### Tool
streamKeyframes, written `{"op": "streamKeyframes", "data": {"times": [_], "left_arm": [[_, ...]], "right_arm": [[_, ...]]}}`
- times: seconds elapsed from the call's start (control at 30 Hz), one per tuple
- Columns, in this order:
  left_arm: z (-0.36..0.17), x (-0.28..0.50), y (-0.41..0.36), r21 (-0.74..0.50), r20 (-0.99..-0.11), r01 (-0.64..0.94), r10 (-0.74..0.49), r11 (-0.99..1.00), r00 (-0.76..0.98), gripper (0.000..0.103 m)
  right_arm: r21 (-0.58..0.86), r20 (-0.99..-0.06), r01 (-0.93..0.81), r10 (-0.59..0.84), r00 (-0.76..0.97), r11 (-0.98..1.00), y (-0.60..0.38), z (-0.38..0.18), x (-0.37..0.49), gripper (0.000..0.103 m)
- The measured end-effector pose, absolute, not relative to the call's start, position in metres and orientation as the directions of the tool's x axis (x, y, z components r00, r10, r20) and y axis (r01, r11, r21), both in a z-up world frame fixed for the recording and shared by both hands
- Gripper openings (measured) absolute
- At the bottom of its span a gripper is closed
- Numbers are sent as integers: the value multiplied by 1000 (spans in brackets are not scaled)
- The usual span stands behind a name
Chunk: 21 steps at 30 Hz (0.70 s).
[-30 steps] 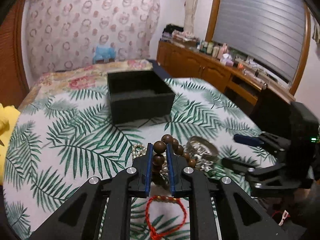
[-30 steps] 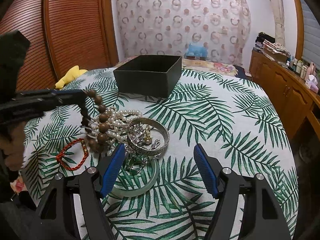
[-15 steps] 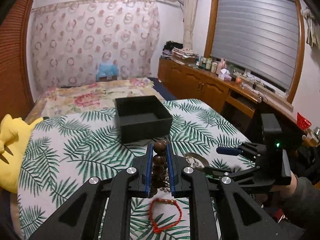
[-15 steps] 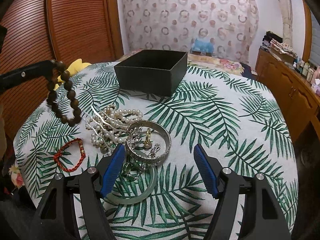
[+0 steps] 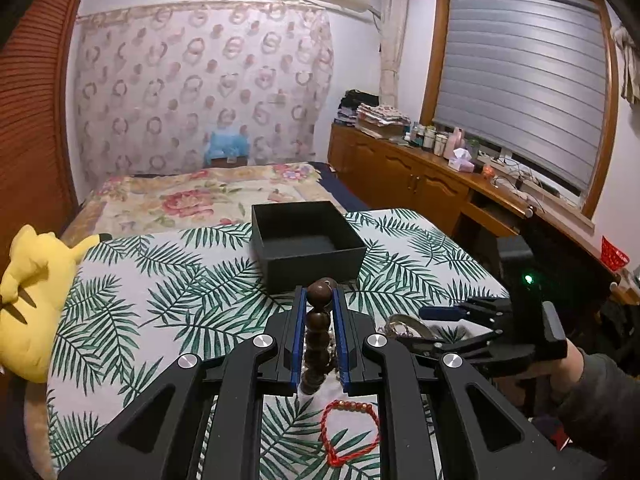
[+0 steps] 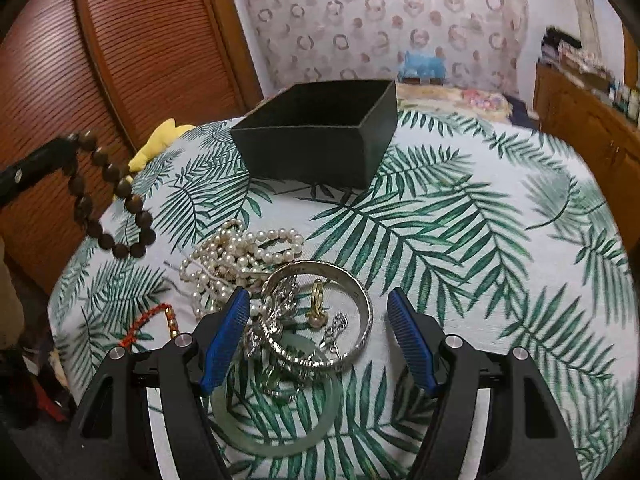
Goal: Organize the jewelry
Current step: 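Carry the bead bracelet to the box with left tool while right tool carries silver bangle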
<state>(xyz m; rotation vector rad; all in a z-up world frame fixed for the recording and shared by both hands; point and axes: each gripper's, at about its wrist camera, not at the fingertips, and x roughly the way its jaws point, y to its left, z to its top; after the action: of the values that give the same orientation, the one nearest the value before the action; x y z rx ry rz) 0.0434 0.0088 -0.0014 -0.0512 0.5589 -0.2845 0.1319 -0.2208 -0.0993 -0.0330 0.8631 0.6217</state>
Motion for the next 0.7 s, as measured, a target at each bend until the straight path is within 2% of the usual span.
{"op": "streamKeyframes", "data": {"times": [0.17,0.23,0.7], "left_arm": [[-5,45,8,-124,-522,257,-284,958,805,12],[-7,46,6,-121,-524,259,-283,958,803,12],[-1,71,6,-112,-531,243,-264,964,805,12]], "right_arm": [[255,-722,-512,514,463,820,-220,-102,139,73],[248,-727,-523,513,455,815,-218,-101,138,60],[115,-697,-554,464,546,824,-220,-64,148,60]]}}
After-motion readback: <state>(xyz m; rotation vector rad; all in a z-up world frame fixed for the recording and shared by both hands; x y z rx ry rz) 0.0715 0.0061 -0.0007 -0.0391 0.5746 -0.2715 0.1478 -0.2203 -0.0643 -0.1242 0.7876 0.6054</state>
